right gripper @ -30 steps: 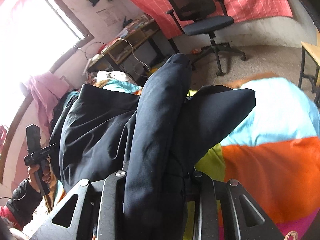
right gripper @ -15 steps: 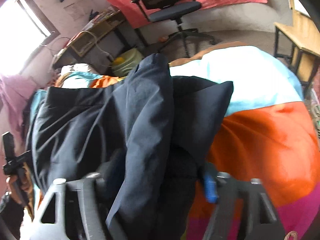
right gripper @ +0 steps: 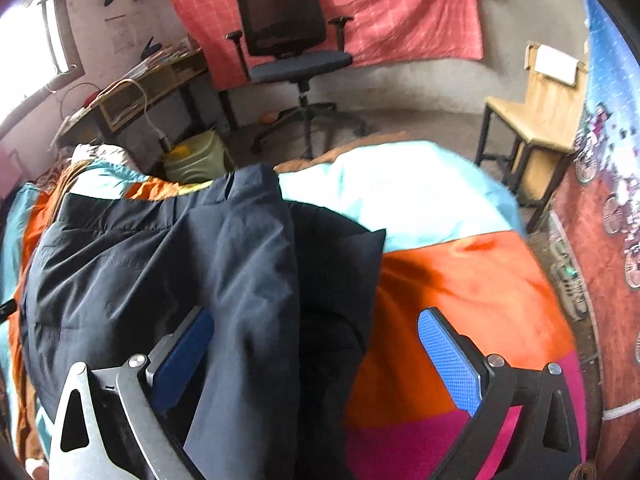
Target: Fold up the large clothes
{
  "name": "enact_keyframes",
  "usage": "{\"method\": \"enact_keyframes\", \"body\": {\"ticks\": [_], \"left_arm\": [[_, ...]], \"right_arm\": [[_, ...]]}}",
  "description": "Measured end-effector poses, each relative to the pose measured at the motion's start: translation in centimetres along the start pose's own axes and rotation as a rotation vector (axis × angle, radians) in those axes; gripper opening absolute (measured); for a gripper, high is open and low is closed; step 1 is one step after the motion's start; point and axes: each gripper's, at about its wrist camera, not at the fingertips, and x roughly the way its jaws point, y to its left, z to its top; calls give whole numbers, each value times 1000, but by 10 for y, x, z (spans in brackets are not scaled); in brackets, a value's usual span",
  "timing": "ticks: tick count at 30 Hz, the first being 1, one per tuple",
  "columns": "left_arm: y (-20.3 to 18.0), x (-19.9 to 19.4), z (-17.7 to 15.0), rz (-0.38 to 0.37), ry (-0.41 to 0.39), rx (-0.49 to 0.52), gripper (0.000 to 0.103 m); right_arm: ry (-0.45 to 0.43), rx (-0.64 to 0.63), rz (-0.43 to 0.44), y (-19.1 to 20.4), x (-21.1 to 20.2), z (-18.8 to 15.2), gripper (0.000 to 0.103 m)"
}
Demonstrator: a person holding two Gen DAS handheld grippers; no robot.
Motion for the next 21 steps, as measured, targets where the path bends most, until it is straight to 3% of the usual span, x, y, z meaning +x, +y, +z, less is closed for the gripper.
{"method": "enact_keyframes", "body": {"ticks": [13, 21], "left_arm": [[-42, -82, -19, -56, -226, 42, 101], [-59, -120, -37, -59, -319, 100, 101]], "right_arm": [[-163, -69, 62, 44, -72, -22, 103], [-259, -108, 87, 66, -121, -43, 103]]}}
